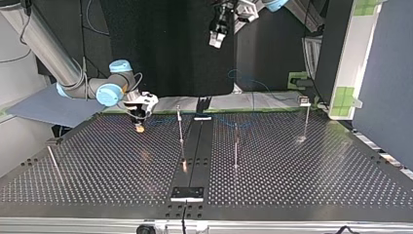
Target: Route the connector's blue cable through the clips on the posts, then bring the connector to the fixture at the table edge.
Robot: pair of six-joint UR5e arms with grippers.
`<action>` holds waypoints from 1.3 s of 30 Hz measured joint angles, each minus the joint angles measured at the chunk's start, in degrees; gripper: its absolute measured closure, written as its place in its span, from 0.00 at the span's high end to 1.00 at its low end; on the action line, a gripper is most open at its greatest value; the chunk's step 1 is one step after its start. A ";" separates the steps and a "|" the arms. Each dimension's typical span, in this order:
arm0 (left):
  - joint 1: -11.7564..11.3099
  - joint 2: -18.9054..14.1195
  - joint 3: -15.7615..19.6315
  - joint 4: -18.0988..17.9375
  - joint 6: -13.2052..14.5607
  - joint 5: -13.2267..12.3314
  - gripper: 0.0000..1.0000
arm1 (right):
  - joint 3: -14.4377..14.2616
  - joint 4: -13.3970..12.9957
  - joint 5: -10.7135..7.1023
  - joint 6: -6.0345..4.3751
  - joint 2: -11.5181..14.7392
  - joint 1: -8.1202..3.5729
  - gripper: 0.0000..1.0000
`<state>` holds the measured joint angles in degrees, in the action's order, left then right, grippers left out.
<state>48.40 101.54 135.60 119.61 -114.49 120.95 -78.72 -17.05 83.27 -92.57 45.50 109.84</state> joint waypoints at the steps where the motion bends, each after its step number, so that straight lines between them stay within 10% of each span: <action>1: -0.06 0.00 0.56 -0.32 0.20 0.01 1.00 | 0.00 0.00 0.05 0.02 0.00 0.00 0.00; 15: -0.96 0.00 8.06 -0.79 2.14 0.02 1.00 | -0.12 1.87 4.57 0.04 2.89 -0.64 0.00; 27: -1.42 0.00 10.34 -0.83 2.69 -0.12 1.00 | -4.98 0.32 10.26 -2.33 8.54 -0.89 0.00; 39: -1.54 0.01 10.36 -0.65 2.97 -0.23 1.00 | -7.27 4.30 15.74 -0.31 14.02 -1.88 0.00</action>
<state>46.87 101.55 145.96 118.96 -111.52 120.72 -85.99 -12.75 99.02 -92.88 59.51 107.96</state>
